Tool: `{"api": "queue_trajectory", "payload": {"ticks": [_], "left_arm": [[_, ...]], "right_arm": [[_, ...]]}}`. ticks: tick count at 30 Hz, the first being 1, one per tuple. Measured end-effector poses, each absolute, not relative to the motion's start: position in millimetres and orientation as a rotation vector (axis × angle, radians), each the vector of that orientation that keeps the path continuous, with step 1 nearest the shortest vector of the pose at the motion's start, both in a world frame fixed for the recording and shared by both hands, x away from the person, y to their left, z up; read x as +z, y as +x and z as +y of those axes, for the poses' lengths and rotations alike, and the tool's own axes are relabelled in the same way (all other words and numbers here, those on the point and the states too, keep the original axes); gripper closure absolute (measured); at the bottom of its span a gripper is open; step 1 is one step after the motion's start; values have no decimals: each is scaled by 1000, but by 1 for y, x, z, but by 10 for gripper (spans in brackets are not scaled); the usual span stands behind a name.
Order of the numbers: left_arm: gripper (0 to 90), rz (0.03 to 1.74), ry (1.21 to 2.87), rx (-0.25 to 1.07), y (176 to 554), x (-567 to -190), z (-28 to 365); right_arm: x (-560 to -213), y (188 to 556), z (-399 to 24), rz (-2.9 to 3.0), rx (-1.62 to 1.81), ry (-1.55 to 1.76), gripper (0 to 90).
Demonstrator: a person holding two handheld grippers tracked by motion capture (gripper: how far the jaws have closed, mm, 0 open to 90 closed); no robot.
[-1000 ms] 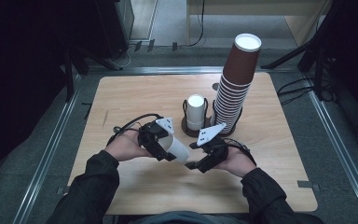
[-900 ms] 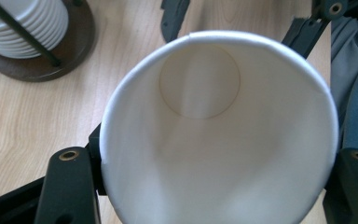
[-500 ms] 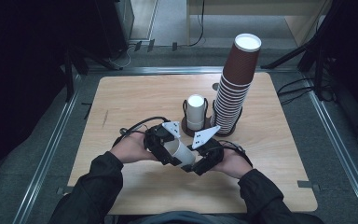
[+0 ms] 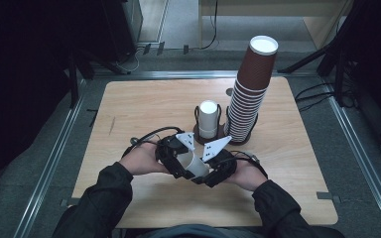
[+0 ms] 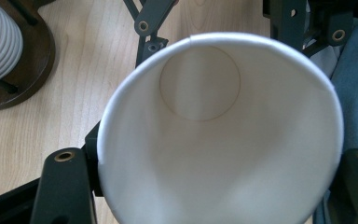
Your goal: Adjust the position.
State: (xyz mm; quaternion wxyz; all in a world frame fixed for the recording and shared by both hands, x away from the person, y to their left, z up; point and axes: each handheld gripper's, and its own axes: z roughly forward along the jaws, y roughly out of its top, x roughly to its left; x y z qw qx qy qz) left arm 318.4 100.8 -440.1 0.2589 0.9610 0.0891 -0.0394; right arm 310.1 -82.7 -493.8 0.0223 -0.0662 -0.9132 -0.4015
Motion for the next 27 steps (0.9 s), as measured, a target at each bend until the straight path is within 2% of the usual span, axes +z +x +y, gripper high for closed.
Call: {"api": "queue_trajectory", "payload": {"ticks": [5,10,16,27], "left_arm": [[254,237,2598,-126,319,-440,101],[122,216,2580,-79,317,-440,103],[56,266,2511,-102,319,-438,113],[19,349,2426,-94,322,-436,135]], "right_arm": [[-494,310,-83,-2836,-1242,-198,346],[-492,311,-85,-2833,-1262,-205,345],[-492,314,-90,-2842,-1255,-235,345],[-488,316,-96,-2840,-1296,-256,345]]}}
